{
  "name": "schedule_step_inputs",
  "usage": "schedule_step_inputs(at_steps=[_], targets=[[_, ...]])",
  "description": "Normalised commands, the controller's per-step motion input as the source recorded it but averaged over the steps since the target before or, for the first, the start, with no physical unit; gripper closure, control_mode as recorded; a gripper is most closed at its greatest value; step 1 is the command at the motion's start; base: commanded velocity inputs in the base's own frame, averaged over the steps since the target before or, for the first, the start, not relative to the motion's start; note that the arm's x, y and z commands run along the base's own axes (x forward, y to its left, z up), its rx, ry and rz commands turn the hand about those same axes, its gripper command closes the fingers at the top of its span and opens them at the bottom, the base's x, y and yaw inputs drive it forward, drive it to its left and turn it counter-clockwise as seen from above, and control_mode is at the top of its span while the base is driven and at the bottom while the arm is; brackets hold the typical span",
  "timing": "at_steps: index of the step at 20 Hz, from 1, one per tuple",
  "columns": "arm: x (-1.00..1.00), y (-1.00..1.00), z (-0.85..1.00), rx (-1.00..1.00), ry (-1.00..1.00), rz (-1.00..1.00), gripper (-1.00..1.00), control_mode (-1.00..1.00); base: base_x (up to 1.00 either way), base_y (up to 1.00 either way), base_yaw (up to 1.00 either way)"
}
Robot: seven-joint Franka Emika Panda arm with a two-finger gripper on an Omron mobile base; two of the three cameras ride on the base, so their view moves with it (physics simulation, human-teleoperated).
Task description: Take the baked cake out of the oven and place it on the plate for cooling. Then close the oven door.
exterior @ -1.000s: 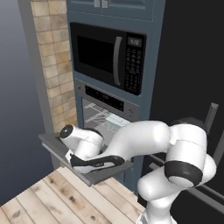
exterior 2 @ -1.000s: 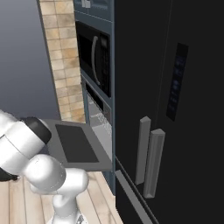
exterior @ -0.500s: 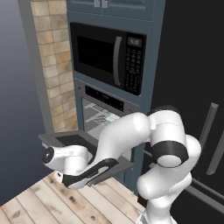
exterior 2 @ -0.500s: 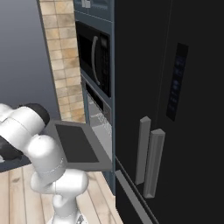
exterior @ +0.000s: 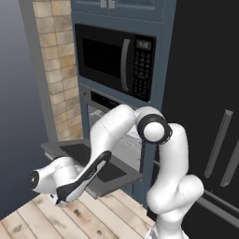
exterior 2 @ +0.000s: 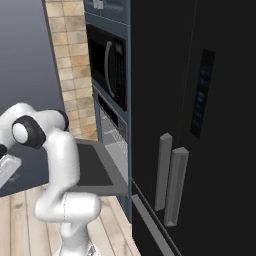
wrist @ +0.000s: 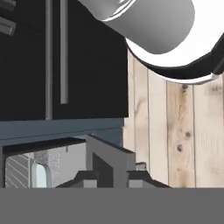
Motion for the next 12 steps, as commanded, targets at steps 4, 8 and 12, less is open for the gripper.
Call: schedule_step_inputs(at_steps=[4,8,12], targets=[[0.07,0.00,-0.43,-0.08,-0.03,0.00,-1.00,-1.00,0.00,0.00,0.00],[0.25,-0.03,-0.45,-0.20,0.00,0.02,-1.00,-1.00,0.00,0.00,0.00],[0.38,-0.07,-0.29,-0.22,0.04,0.05,-1.00,-1.00,0.00,0.00,0.00]])
